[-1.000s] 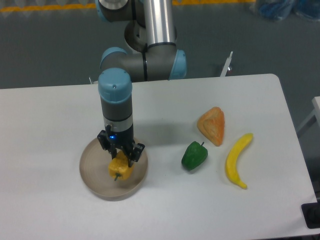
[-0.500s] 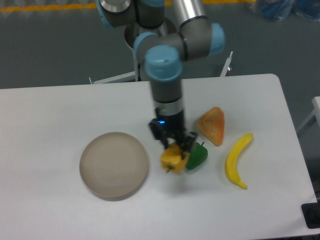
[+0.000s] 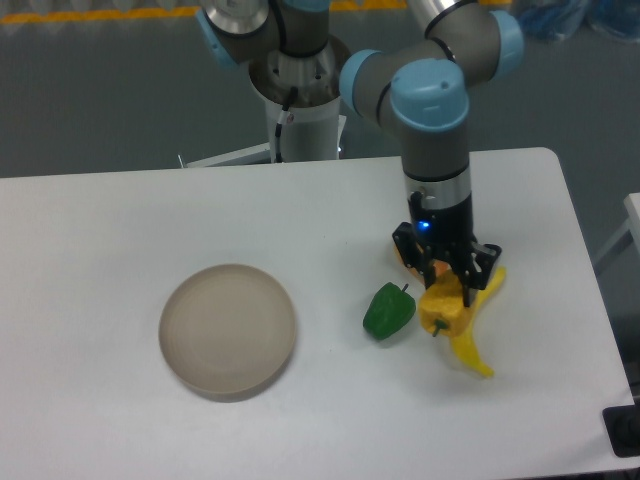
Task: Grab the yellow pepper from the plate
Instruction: 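Lift the yellow pepper off the plate and carry it toward the banana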
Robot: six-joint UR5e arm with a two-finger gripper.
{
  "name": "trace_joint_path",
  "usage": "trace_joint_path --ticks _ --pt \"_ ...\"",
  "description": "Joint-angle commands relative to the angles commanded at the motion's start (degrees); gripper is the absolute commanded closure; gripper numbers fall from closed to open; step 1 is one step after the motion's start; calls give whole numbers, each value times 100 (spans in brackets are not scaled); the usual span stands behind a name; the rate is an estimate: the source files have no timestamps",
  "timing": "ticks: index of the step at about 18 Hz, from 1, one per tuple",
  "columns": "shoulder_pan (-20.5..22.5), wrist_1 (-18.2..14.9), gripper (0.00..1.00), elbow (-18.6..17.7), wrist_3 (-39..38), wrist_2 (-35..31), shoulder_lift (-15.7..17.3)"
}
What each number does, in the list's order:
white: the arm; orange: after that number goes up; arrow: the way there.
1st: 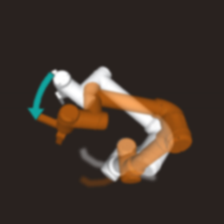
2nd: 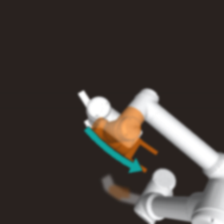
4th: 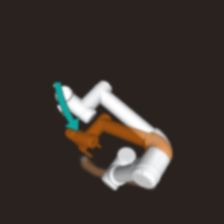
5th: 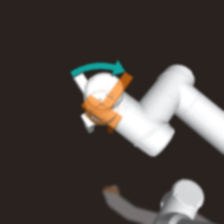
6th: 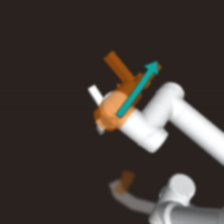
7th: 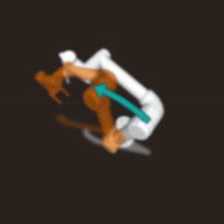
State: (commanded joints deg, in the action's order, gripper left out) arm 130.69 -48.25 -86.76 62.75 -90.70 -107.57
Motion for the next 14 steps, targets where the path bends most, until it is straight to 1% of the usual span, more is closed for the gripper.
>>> trace_joint_path --ticks 2,4,14 --pt "44 -9 64 150 0 -9 -132" --pt "79 -61 64 212 0 0 -159" --pt "70 -88 64 124 -9 0 -168"
